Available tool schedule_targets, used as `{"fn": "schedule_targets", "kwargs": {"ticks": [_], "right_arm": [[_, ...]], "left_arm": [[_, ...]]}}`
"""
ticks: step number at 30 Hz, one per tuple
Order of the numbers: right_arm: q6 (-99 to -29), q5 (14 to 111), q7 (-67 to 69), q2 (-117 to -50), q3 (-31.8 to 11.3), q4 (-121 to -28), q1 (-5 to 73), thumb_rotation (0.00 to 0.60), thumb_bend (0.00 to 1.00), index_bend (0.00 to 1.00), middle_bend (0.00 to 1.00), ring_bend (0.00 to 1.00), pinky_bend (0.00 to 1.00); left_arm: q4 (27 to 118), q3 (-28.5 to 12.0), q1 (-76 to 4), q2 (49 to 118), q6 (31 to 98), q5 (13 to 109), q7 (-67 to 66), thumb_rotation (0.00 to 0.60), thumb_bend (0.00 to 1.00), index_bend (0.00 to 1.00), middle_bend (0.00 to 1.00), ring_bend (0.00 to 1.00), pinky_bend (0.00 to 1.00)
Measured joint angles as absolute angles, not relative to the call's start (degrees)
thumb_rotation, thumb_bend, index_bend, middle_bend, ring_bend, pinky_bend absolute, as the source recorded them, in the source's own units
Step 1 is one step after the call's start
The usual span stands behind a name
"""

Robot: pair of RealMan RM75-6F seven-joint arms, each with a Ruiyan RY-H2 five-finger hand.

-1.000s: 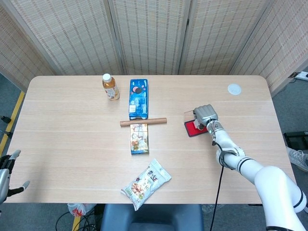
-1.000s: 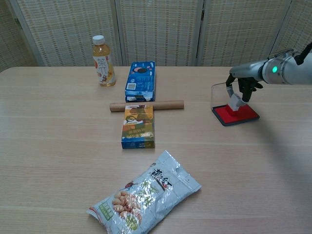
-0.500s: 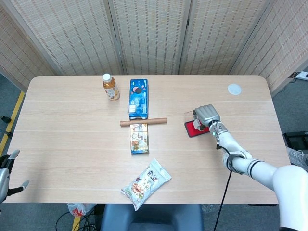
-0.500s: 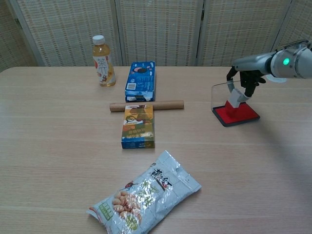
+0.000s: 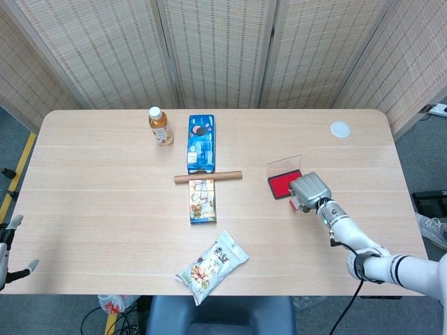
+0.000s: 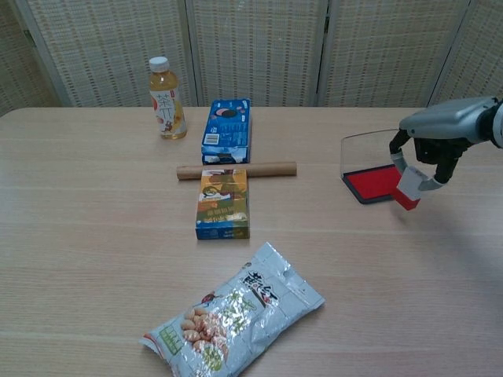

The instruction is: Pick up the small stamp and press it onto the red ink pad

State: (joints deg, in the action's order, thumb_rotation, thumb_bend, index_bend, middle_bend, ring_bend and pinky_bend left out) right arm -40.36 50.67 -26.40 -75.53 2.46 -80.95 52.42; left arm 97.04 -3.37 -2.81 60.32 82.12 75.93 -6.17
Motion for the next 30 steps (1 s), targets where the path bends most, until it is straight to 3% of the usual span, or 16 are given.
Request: {"fn": "schedule_targets", "kwargs": {"ticks": [8, 21, 26, 30], "right_arm": [[-39.2, 50.6, -27.1, -77.9, 3.0, -78.6, 52.1, 0.600, 0.31, 0.91, 0.86, 0.71, 0.73], [-37.3, 50.4, -26.5, -80.0, 2.6, -75.1, 52.1, 0.600, 0.29, 0.90, 0.85, 0.70, 0.72], [-36.9, 49.7, -26.8, -80.4, 2.7, -74.5, 52.1, 0.600, 0.27, 0.71, 0.83, 0.68, 0.71], [-36.5, 48.9, -27.3, -80.5, 2.8, -74.4, 52.3, 0.600, 0.26, 0.63, 0.81, 0.67, 0.70]], "left_arm": [[97.0, -3.3, -2.8, 60.3, 82.1, 76.1, -6.1, 0.600, 0.23, 0.09, 0.20, 0.14, 0.31], [97.0, -3.2, -2.9, 60.4, 82.0, 76.1, -6.5, 0.600, 0.23, 0.09, 0.20, 0.14, 0.31], [96.9, -3.2, -2.9, 60.5, 82.0, 76.3, -6.4, 0.600, 0.23, 0.09, 0.20, 0.14, 0.31], [96.9, -3.2, -2.9, 60.5, 81.9, 76.3, -6.3, 0.600, 0.23, 0.09, 0.20, 0.14, 0.31]]}}
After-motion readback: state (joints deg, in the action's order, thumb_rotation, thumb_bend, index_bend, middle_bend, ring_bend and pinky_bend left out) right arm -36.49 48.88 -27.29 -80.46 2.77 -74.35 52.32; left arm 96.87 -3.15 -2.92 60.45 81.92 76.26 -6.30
